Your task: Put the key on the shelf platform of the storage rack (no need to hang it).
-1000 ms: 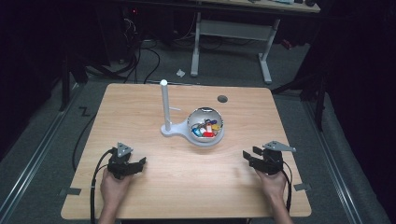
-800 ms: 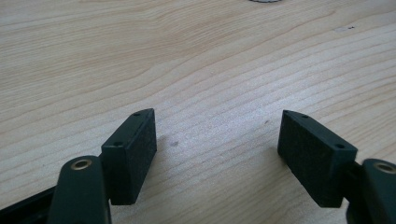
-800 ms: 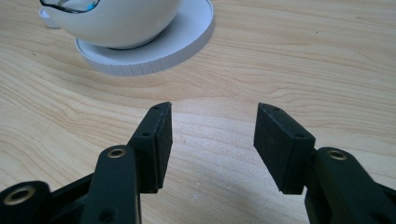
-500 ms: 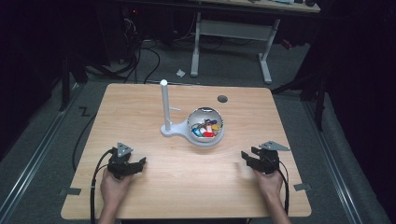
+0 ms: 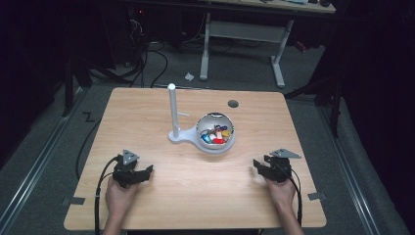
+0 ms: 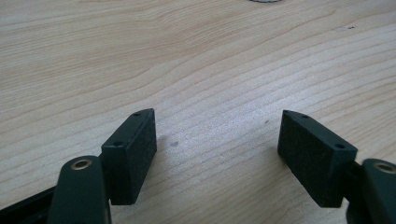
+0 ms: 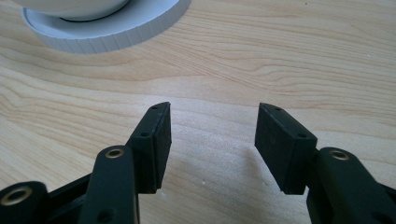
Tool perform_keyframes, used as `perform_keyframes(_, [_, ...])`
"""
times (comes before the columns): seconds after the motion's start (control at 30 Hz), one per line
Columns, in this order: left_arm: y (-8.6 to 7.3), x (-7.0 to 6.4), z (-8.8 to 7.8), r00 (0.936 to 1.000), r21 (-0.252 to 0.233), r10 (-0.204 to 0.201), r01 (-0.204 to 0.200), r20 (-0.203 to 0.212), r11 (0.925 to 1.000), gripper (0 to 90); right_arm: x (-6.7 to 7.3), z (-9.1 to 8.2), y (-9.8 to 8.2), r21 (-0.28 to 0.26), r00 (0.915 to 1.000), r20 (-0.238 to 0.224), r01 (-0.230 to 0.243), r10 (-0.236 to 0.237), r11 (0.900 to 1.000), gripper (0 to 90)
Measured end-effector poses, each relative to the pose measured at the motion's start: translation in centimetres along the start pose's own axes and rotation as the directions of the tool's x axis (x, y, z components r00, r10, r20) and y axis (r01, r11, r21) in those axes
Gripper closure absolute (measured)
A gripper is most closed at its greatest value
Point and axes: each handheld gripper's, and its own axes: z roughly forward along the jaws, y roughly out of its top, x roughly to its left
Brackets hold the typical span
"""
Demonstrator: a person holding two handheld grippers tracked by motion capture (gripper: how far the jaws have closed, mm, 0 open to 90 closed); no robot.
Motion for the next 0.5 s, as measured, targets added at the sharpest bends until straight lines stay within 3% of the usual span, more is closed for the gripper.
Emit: perform_keyframes(0.5, [0.0, 0.0, 0.0, 1.0, 0.0, 0.001, -0.001, 0.0, 1.0, 28.4, -0.09, 0.86, -0.24, 0.017, 0.9998, 0.02, 0.006, -0.006, 1.0, 44.4])
